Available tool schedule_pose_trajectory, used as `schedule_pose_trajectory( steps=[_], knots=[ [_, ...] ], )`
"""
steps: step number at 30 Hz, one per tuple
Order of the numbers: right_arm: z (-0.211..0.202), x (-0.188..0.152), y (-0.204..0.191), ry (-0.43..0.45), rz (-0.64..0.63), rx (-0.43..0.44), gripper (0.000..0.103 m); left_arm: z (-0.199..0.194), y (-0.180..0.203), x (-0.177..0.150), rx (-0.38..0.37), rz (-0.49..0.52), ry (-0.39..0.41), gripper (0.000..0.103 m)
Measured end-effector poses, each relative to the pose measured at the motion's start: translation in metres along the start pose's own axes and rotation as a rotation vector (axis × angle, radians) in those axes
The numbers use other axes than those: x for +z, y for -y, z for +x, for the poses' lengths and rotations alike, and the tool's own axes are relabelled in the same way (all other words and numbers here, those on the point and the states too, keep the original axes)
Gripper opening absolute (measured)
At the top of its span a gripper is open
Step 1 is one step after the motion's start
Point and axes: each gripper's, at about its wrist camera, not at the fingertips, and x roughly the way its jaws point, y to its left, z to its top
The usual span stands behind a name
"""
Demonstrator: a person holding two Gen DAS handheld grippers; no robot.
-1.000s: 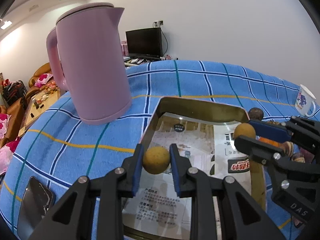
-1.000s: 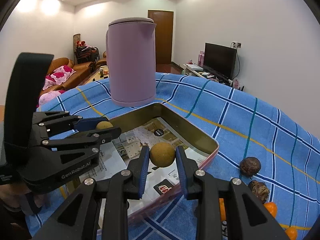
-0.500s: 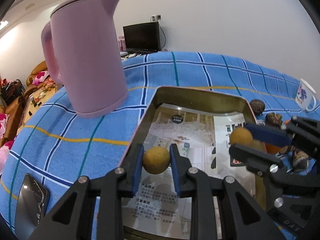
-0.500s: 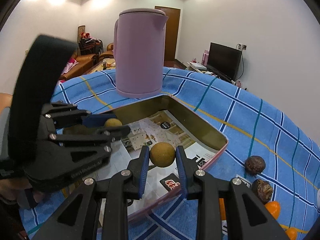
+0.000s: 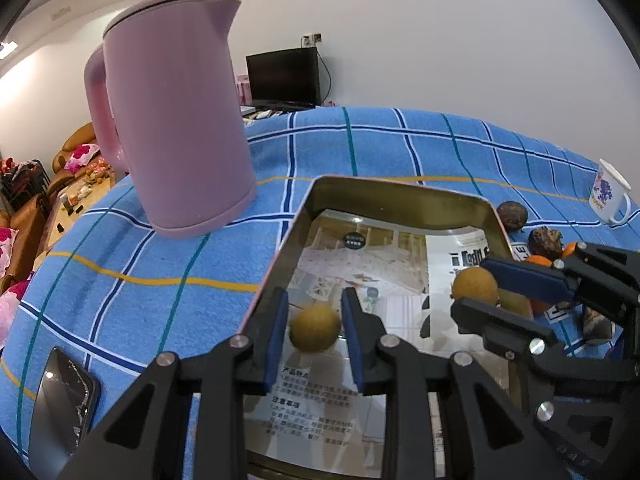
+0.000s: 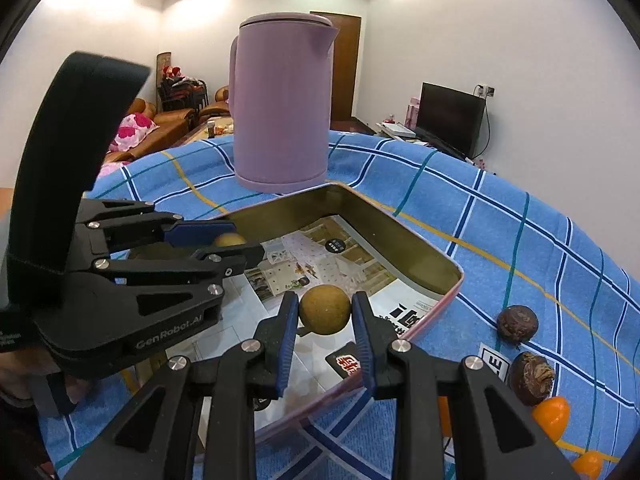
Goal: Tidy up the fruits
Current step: 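Open both tools to drop the yellow-brown fruits into the tin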
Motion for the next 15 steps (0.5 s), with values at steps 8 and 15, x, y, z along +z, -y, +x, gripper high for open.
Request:
schedule_pose_trajectory(
  steps=[8, 15],
  knots=[
    [-0.006, -0.002, 0.003, 0.018, 0.009, -0.016, 0.048, -0.012, 0.004, -0.003, -0.01, -0.007, 0.038, 0.061],
    [-0.029, -0.007, 0.015, 0.026, 0.03, -0.062, 0.048, -0.033, 0.004, -0.001, -0.008, -0.021, 0.097, 0.078]
  ],
)
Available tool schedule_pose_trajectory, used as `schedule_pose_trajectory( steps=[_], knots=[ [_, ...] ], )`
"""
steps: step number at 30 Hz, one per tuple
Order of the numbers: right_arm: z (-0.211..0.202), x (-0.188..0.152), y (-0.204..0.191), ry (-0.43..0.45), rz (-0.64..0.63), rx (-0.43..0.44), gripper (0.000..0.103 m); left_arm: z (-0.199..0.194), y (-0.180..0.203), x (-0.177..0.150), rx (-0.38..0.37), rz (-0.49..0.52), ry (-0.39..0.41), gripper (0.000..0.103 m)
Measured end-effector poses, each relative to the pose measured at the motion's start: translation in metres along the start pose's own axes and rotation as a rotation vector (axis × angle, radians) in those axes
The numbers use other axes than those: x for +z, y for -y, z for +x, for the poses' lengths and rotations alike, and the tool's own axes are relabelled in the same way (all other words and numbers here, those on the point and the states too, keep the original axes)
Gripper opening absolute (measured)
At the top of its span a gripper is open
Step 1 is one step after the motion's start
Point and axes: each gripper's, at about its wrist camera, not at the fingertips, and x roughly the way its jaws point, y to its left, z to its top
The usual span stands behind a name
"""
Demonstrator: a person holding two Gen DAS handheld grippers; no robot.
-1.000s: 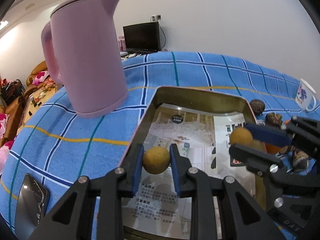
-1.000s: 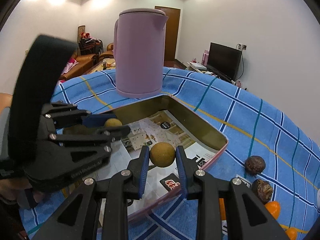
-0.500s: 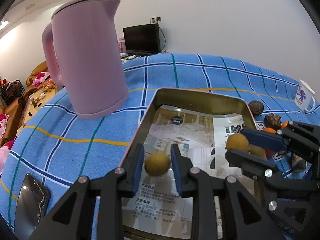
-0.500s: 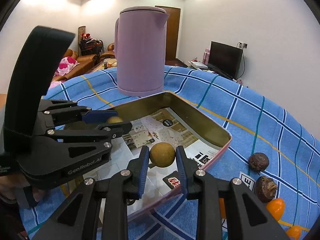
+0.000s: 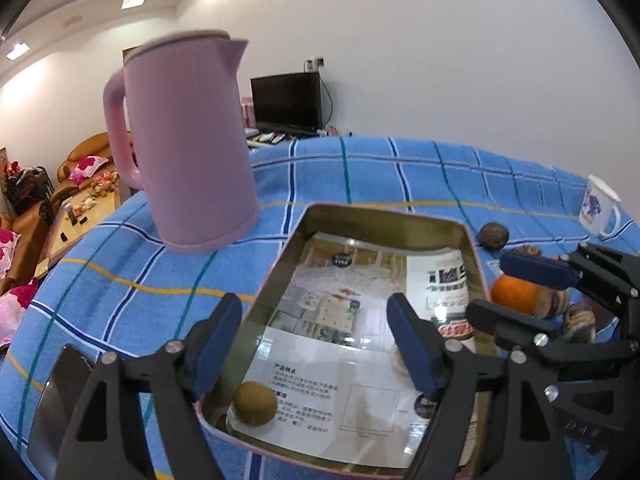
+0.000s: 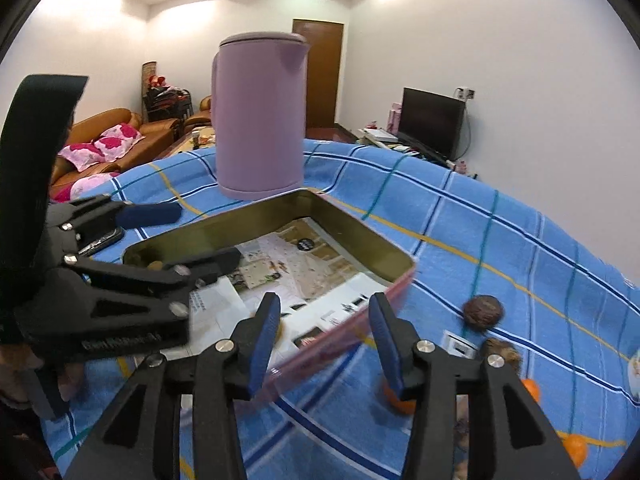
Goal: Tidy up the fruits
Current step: 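Open both tools to drop the yellow-brown fruits into the tin, then grasp the dark cut fruit piece with the left tool while the right grasps the purple root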
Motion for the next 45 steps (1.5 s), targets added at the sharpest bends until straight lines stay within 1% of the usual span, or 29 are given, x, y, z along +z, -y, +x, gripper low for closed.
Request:
schedule_pose_trajectory(
  steps=[4, 9, 12, 15, 18, 21, 24, 30, 37, 40, 42, 44, 45],
  knots=[
    [-0.021, -0.004, 0.014, 0.011, 0.024, -0.041, 0.048, -0.009, 0.005, 0.005, -0.015, -0.008, 0.018, 0.078],
    [-0.051, -0.013, 0.033, 0.024, 0.048, -0.098, 0.049, -0.022, 0.029, 0.009, -0.065, 0.003, 0.038, 0.078],
    [-0.069, -0.021, 0.047, 0.022, 0.071, -0.145, 0.049, -0.027, 0.052, 0.009, -0.102, 0.027, 0.041, 0.078],
    [-0.087, -0.037, 0.065, 0.019, 0.111, -0.186, 0.049, -0.03, 0.076, 0.007, -0.14, 0.057, 0.038, 0.078],
    [-0.102, -0.056, 0.081, 0.018, 0.156, -0.22, 0.051, -0.029, 0.098, 0.003, -0.174, 0.084, 0.027, 0.078],
    [-0.113, -0.072, 0.098, 0.017, 0.208, -0.254, 0.054, -0.023, 0.118, -0.003, -0.204, 0.106, -0.002, 0.078],
    [-0.12, -0.084, 0.111, 0.013, 0.266, -0.282, 0.054, -0.021, 0.136, -0.008, -0.231, 0.13, -0.019, 0.078],
    [-0.123, -0.099, 0.125, -0.002, 0.328, -0.32, 0.055, -0.023, 0.163, -0.015, -0.272, 0.155, -0.042, 0.078],
    [-0.125, -0.108, 0.132, -0.002, 0.351, -0.348, 0.055, -0.017, 0.186, -0.021, -0.307, 0.189, -0.077, 0.078],
    [-0.129, -0.111, 0.136, 0.002, 0.371, -0.357, 0.055, -0.013, 0.192, -0.022, -0.321, 0.196, -0.1, 0.074],
    [-0.13, -0.112, 0.139, 0.003, 0.382, -0.358, 0.055, -0.011, 0.195, -0.022, -0.339, 0.202, -0.113, 0.068],
    [-0.13, -0.113, 0.139, 0.003, 0.385, -0.355, 0.056, -0.008, 0.2, -0.024, -0.353, 0.215, -0.138, 0.059],
    [-0.13, -0.113, 0.139, 0.002, 0.385, -0.355, 0.056, -0.006, 0.201, -0.025, -0.362, 0.22, -0.149, 0.058]
  ],
)
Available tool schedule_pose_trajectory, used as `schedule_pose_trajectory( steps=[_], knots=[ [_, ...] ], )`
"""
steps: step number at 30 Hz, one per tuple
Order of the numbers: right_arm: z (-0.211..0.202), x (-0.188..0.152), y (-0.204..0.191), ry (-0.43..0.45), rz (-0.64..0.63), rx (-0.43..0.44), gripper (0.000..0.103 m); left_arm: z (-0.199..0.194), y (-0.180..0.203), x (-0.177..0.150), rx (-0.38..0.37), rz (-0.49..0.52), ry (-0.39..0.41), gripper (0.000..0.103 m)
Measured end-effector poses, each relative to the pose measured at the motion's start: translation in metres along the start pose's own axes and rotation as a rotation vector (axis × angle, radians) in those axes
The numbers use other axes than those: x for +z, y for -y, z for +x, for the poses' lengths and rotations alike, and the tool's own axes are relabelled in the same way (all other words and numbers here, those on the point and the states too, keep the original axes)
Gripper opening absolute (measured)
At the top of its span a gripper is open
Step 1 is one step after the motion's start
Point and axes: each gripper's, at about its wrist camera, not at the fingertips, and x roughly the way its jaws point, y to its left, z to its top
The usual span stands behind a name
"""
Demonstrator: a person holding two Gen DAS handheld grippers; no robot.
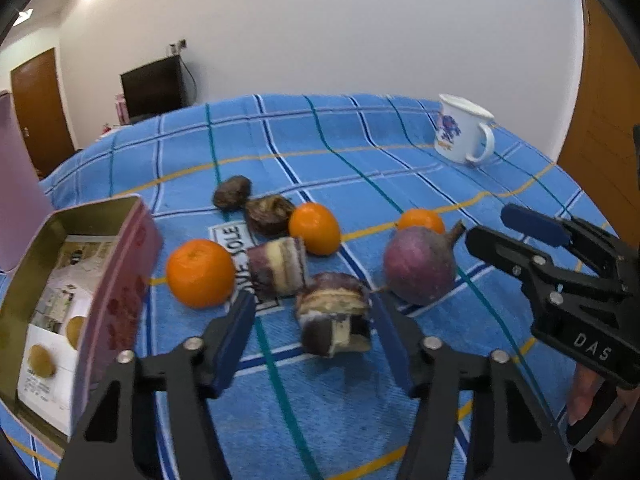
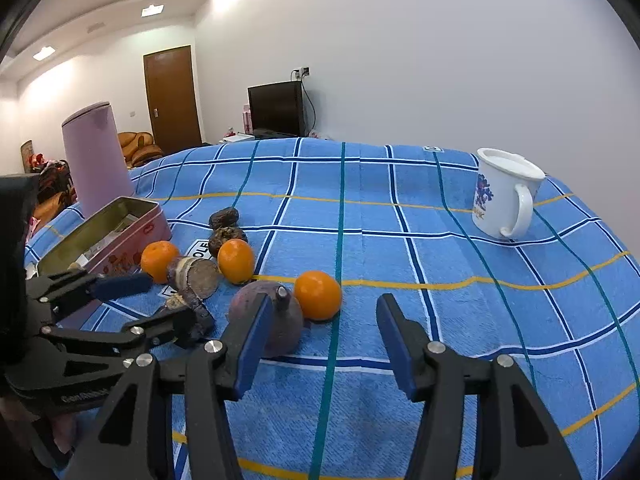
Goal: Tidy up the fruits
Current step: 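Grasp the dark cut fruit piece with the left tool while the right grasps the purple root, then lift the dark piece and the purple root with both tools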
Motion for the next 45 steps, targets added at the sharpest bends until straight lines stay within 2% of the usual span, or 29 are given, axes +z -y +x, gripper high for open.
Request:
schedule_pose_trajectory(
  steps=[5, 10, 16, 19, 28, 34, 36, 37, 45],
  knots=[
    [0.001, 0.001, -0.002, 0.003, 0.008, 0.016, 0.057, 0.01, 0.001, 0.0, -0.061, -0.004, -0.051, 0.046],
    [0.004, 0.003, -0.006, 0.002, 0.017, 0.04, 0.057, 0.009, 0.002, -0.001, -0.073, 0.001, -0.047, 0.045],
    [0.01, 0.004, -0.01, -0.013, 0.02, 0.067, 0.057, -0.013, -0.001, -0.004, -0.007, 0.016, 0.053, 0.044],
    [0.015, 0.005, -0.013, -0.035, 0.017, 0.076, 0.066, -0.021, -0.011, -0.001, 0.032, -0.005, 0.091, 0.044],
    [0.039, 0.007, -0.032, -0.142, -0.025, 0.077, 0.066, -0.016, -0.032, 0.003, 0.054, -0.078, 0.099, 0.044],
    [0.053, 0.007, -0.032, -0.201, -0.013, 0.092, 0.066, -0.015, -0.036, 0.002, 0.041, -0.099, 0.099, 0.044],
    [0.056, 0.006, -0.032, -0.216, -0.017, 0.093, 0.061, -0.017, -0.035, 0.001, 0.047, -0.097, 0.109, 0.044],
    [0.056, 0.006, -0.032, -0.214, -0.014, 0.091, 0.054, -0.018, -0.035, 0.001, 0.05, -0.096, 0.116, 0.044],
    [0.049, 0.007, -0.035, -0.186, -0.027, 0.118, 0.053, -0.025, -0.035, -0.001, 0.069, -0.101, 0.147, 0.044]
  ],
)
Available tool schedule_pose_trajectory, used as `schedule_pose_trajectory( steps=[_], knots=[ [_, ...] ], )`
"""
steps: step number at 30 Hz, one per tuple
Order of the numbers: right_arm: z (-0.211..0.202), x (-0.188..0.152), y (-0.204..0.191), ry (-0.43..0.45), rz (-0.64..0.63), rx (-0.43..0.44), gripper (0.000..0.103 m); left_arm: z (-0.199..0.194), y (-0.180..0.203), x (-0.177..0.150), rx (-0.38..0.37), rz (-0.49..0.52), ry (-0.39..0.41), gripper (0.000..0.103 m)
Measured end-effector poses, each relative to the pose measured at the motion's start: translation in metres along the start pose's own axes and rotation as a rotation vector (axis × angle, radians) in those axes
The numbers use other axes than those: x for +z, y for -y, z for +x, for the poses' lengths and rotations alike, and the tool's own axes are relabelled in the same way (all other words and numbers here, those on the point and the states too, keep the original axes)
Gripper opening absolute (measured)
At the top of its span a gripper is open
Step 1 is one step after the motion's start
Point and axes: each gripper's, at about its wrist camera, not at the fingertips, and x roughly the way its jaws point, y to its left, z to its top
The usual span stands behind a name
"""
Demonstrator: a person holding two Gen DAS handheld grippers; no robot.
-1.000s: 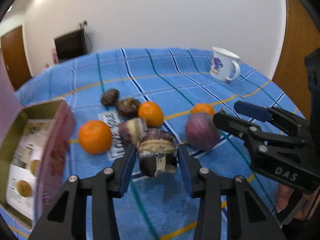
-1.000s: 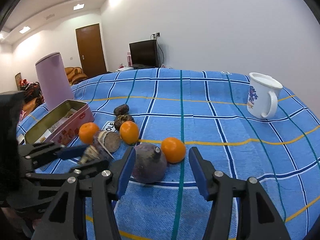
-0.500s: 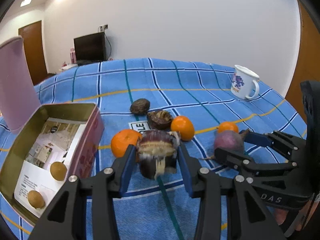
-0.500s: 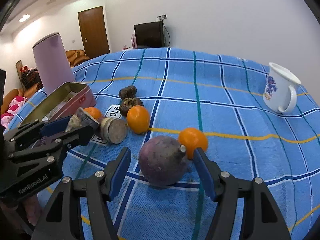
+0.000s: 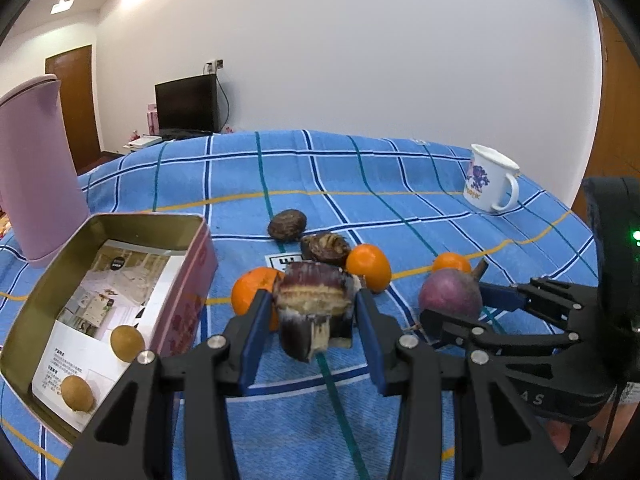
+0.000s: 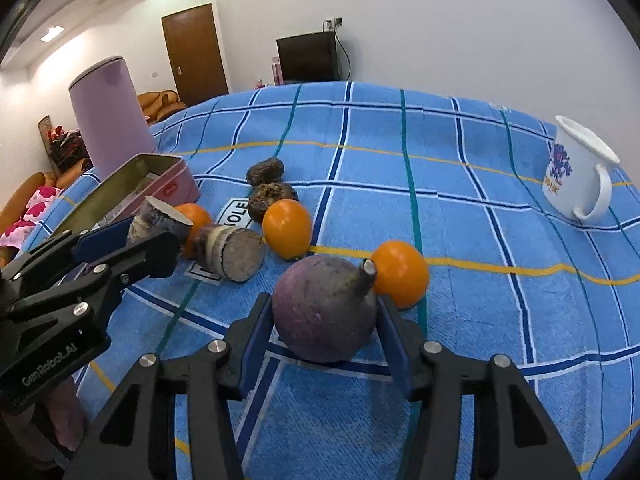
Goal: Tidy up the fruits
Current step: 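Lift the dark piece and the purple root with both tools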
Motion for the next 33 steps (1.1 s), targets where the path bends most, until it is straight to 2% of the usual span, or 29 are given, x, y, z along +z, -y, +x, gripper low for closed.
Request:
schedule_pose_trajectory(
  steps=[20, 33],
  knots=[
    [-0.028, -0.004, -0.013, 0.153, -0.067, 0.056, 0.053, -0.008, 0.002, -0.001, 0.024, 0.011, 0.046, 0.044],
    [-0.04, -0.007, -0.013, 0.221, -0.073, 0.071, 0.053, -0.012, 0.003, -0.002, 0.033, 0.018, 0.073, 0.044]
  ],
)
